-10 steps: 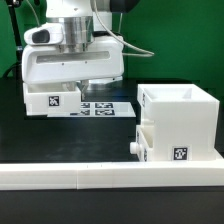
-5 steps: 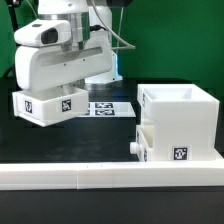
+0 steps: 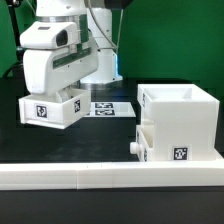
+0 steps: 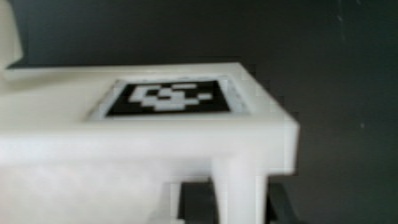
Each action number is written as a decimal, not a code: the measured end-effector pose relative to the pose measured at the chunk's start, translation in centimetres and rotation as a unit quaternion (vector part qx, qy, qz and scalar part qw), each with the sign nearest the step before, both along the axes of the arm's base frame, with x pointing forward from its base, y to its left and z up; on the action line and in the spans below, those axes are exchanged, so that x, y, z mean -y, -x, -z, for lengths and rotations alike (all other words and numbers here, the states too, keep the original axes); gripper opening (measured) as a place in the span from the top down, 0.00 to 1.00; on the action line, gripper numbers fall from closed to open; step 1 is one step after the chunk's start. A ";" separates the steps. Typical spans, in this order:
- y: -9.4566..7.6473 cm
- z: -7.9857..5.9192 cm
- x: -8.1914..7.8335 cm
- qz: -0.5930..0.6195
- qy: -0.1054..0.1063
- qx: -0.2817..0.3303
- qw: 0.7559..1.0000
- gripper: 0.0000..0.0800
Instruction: Assemble drawer
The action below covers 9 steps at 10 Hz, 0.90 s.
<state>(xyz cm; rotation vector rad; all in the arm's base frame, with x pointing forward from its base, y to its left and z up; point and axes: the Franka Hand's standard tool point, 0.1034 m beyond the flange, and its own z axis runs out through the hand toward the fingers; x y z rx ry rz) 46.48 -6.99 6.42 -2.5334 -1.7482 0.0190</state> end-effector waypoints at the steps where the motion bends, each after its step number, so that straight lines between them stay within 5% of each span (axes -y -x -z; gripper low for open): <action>1: -1.0 -0.3 -0.1 -0.038 0.002 0.006 0.999 0.95; 4: -4.2 -0.2 -0.8 -0.136 0.006 0.003 0.991 0.95; 9: -4.3 0.1 -1.4 -0.137 0.004 0.001 0.991 0.95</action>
Offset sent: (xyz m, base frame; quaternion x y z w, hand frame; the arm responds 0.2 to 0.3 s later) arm 0.0372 0.0123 0.0000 0.0144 -0.0258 -0.1629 0.9862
